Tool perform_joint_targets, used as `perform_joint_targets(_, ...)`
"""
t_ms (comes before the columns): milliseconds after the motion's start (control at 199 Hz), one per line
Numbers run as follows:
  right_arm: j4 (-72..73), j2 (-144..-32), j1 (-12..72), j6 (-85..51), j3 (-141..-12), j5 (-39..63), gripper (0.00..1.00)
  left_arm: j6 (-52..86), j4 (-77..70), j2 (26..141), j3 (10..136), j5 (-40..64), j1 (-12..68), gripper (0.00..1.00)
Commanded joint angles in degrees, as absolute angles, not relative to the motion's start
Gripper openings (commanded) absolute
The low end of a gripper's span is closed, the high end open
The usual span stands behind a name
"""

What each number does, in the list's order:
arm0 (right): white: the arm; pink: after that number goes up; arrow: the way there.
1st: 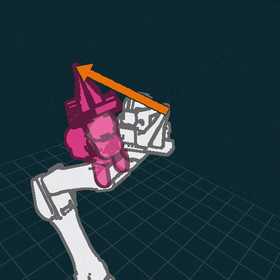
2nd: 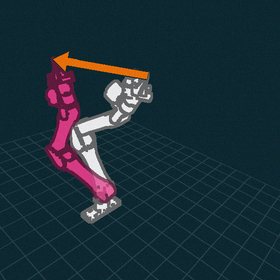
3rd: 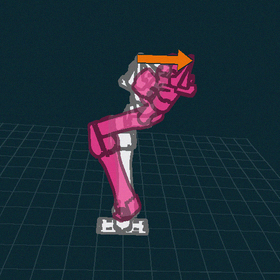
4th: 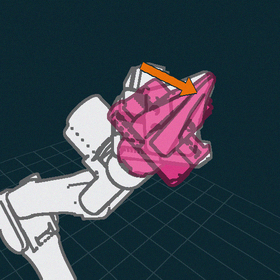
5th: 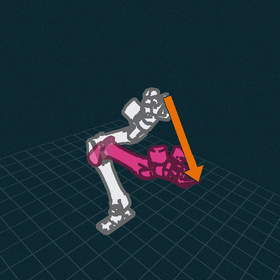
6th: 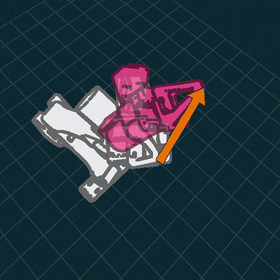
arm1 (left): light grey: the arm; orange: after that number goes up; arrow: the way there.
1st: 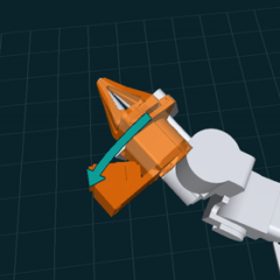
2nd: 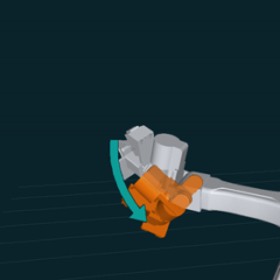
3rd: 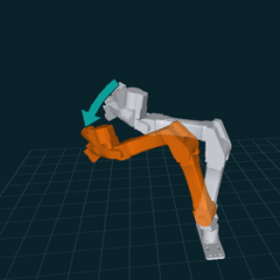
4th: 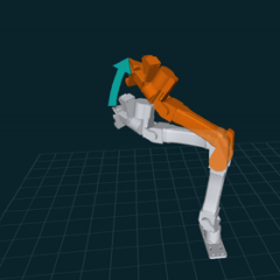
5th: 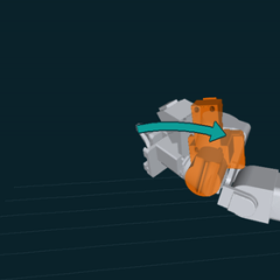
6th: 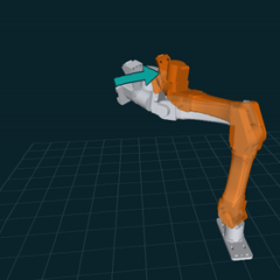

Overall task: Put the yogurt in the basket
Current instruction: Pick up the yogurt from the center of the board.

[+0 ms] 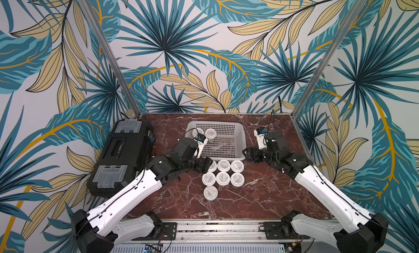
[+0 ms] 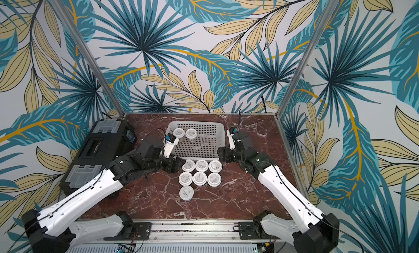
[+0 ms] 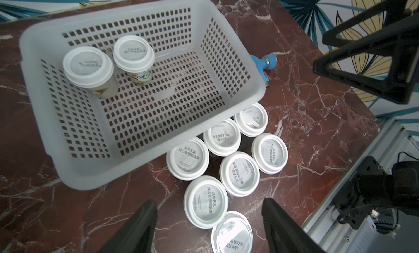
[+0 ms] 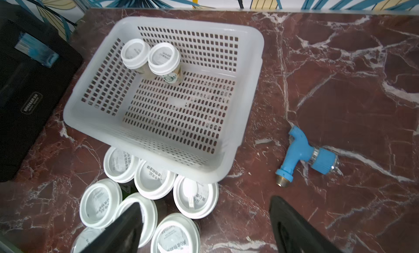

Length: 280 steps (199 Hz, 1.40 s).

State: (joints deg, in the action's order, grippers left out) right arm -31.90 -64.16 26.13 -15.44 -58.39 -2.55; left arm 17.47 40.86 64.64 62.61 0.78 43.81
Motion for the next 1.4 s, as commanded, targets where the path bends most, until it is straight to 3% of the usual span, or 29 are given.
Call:
perform_joint_targets(0, -33.4, -63.0, 25.8, -15.0, -56.5, -4.9, 0.91, 21.3, 46.6, 64.7, 60.6, -5.0, 47.8, 0.77)
perform_joint_targets(536, -33.8, -63.3, 25.5, -13.4, -54.8, -3.3, 0.91, 27.7, 42.3, 72.3, 55.4, -5.7, 54.7, 0.79)
perform_joint_targets(867, -37.3, -62.2, 25.8, -17.6, -54.7, 6.2, 0.88, 27.9, 42.9, 74.2, 54.8, -9.5, 54.7, 0.80)
perform_joint_targets(1399, -46.5, -58.1, 39.6, -24.8, -50.1, 0.0, 0.86, 27.5, 42.1, 74.6, 54.2, -9.6, 54.6, 0.80)
